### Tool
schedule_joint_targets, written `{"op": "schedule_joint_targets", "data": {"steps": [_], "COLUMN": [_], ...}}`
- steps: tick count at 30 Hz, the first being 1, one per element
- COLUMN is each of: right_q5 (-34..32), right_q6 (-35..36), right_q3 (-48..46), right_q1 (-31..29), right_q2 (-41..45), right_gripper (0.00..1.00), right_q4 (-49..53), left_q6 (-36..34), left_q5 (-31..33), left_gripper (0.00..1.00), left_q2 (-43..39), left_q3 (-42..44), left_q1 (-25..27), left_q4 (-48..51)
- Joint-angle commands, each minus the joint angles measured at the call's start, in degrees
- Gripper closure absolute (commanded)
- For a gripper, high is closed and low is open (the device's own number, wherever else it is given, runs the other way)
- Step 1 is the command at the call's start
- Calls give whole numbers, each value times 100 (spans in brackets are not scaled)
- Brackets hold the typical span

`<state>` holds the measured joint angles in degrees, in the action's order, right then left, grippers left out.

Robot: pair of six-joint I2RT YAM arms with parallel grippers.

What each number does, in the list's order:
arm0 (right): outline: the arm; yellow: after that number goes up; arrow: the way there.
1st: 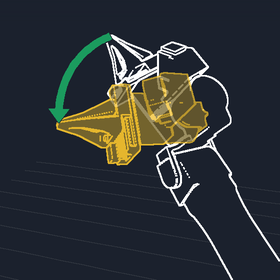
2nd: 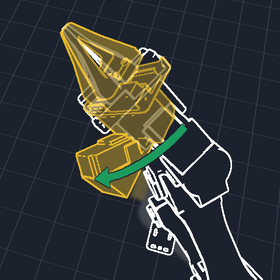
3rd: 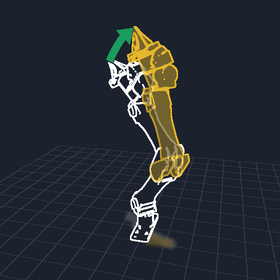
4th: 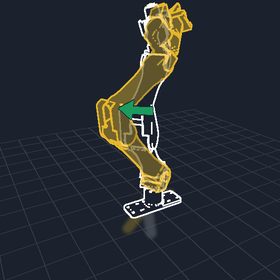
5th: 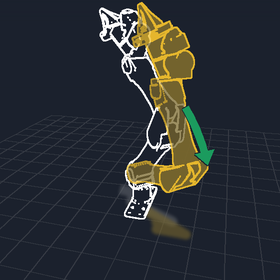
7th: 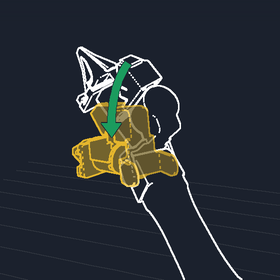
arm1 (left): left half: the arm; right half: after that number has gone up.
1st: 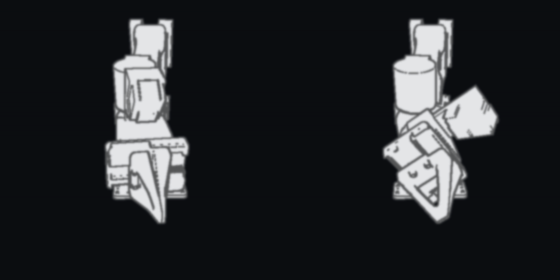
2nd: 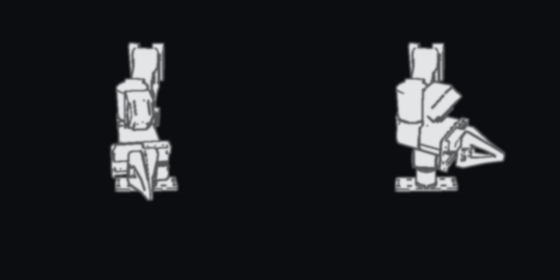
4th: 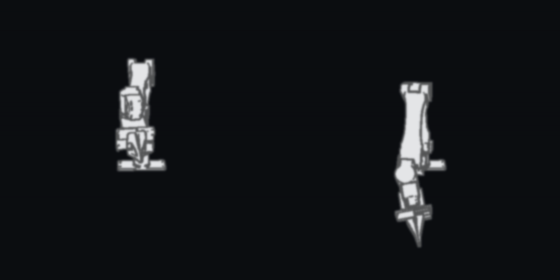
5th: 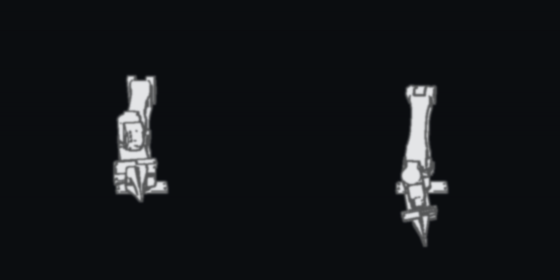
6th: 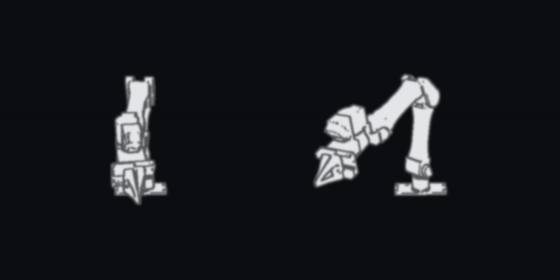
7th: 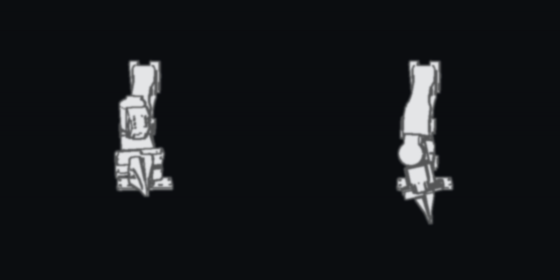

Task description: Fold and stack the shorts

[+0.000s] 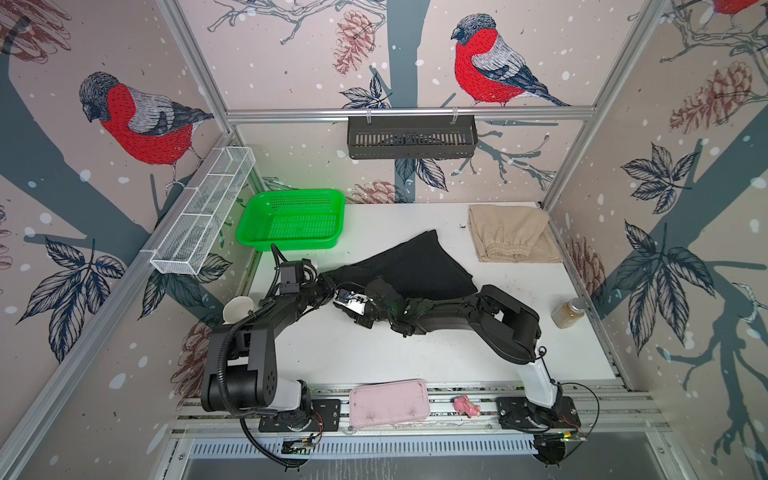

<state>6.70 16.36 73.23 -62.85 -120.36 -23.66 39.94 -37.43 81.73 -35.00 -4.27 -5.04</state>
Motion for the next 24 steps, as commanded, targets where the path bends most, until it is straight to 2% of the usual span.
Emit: {"op": "schedule_joint_targets", "data": {"steps": [1, 4, 6, 10, 14, 16, 20, 24], "right_q5": [507, 1177, 1355, 1053, 555, 554, 546, 791], "right_q6": [-427, -985, -1243, -1123, -676, -577, -430, -438], "right_q3": [96, -101, -272, -572, -550, -489, -76, 687], "right_q1": [101, 479, 790, 1292, 1309, 1190, 766, 441], "right_q2": [288, 771, 1086, 1519, 1344, 1163, 502, -334], "right_gripper": [24, 17, 18, 33, 64, 74, 84, 90], "right_q4": [111, 214, 409, 1093, 1681, 1716, 1602, 1868], "left_q6": [-404, -613, -800, -1379, -1797, -1903, -1860, -1958], "left_q5": [23, -19, -27, 40, 100, 107, -90, 18], "left_gripper": [100, 100, 100, 100, 100, 100, 100, 100], "left_q2": [-108, -220, -280, -342, -252, -140, 20, 288], "left_q3": [-314, -596, -838, -1520, -2149, -2441, -2734, -3225], "left_q1": [10, -83, -213, -496, -634, -636, -636, -652], "left_q4": [648, 1192, 1664, 2787, 3629, 3888, 4009, 4352]}}
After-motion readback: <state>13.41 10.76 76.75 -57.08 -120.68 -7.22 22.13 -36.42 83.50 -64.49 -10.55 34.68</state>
